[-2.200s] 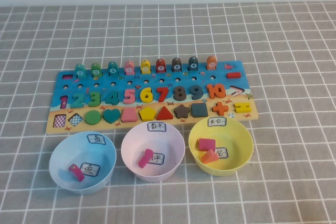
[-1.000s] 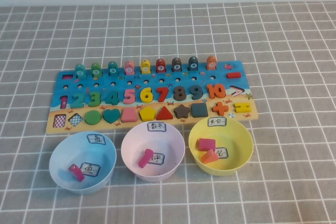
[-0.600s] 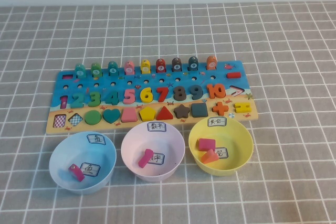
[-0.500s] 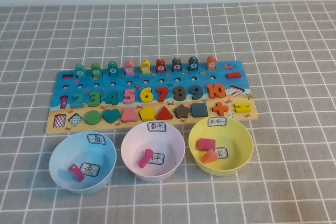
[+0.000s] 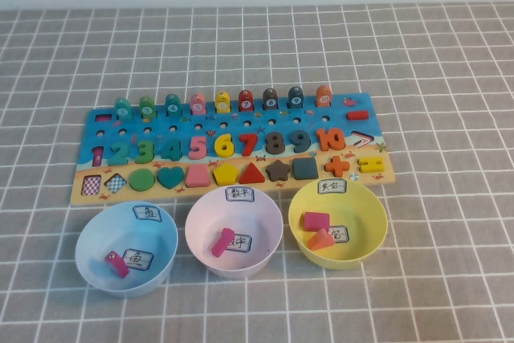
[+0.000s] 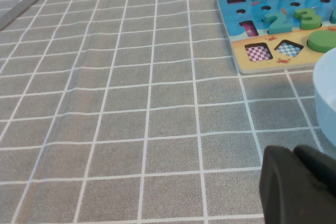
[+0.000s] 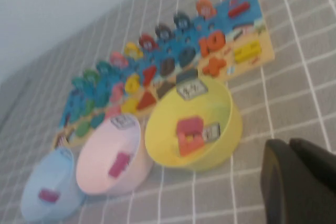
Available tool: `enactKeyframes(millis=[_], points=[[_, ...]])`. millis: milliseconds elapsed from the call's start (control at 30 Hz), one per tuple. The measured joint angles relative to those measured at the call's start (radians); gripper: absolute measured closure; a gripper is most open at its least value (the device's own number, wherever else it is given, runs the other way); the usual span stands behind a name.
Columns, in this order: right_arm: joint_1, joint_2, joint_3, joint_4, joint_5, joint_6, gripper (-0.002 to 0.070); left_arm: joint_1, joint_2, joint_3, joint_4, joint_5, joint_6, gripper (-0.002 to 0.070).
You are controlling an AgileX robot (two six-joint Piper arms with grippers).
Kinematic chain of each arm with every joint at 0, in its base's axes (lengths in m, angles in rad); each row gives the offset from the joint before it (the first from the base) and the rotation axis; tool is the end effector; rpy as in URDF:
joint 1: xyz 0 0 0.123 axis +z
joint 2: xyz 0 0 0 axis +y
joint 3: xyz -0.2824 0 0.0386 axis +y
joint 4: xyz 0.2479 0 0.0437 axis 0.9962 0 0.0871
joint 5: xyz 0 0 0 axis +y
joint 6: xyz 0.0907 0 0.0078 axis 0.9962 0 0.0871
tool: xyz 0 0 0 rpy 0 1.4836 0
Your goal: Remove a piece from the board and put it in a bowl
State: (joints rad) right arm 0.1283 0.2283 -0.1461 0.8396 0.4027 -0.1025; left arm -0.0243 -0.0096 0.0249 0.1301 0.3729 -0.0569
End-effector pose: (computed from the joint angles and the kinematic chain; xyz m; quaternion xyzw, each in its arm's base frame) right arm 0.0642 0.0351 0.2242 0.1348 0.7813 0.3471 0.5010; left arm 0.0528 0.0030 0.1720 0.0216 0.8039 0.0309 0.5936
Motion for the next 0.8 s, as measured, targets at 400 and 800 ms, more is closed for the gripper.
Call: enactKeyframes(millis=[400, 800], points=[[0.000, 0.636, -0.430, -0.311, 0.462, 0.000, 0.0694, 0.000, 0.000, 0.000, 0.000, 0.000, 0.000, 0.0677], [0.092, 1.030, -0.758, -0.438, 0.556, 0.027, 0.0694, 0.000, 0.000, 0.000, 0.000, 0.000, 0.000, 0.0677]])
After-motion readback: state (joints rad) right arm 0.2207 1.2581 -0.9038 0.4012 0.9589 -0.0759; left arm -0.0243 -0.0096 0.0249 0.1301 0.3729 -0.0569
